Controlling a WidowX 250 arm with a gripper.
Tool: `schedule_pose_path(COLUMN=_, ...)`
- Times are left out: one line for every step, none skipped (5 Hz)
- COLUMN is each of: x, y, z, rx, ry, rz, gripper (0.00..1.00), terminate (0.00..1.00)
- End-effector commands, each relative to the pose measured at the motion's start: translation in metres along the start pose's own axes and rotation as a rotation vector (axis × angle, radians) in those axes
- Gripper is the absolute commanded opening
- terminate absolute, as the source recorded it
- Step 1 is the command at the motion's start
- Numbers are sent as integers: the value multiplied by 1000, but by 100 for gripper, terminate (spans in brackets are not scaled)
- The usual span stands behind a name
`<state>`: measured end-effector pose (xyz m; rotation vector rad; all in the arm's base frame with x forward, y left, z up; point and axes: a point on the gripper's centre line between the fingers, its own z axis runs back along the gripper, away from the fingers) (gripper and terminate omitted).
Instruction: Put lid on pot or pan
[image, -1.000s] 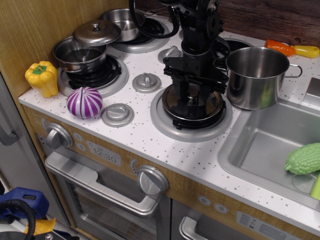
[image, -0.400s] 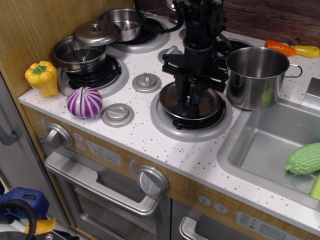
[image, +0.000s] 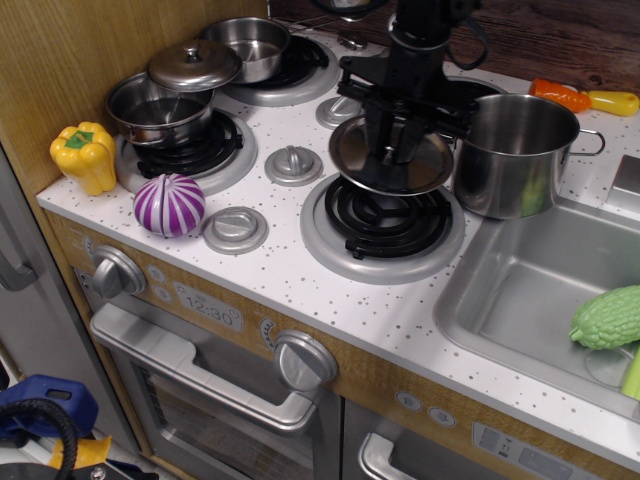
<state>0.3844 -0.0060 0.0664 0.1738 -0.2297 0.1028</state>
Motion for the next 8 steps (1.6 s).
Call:
schedule_pose_path(x=21, y=-7, z=38, rx=25, ry=-86, rz=43, gripper=0, terminate=0)
schedule_pose_path(x=21, y=-5, z=41, rx=48, ry=-93, rz=50, gripper=0, terminate=0)
schedule_pose_path(x=22, y=-2, z=51, rx=92, ry=-92, rz=58, gripper=0, terminate=0)
schedule_pose_path(x=29, y=-5, z=54, rx=80, ry=-112, rz=73, gripper=0, terminate=0)
schedule_pose_path(x=47, y=-18, z=53, rx=67, ry=-154, rz=78, gripper=0, terminate=0)
schedule_pose_path(x=64, y=-37, z=46, rx=31, ry=-194, rz=80, gripper=0, terminate=0)
schedule_pose_path(x=78, y=-59, z=43, rx=20, ry=-222, rz=80, gripper=0, terminate=0)
schedule_pose_path(x=81, y=-73, z=41, rx=10, ry=-229, rz=107, gripper=0, terminate=100)
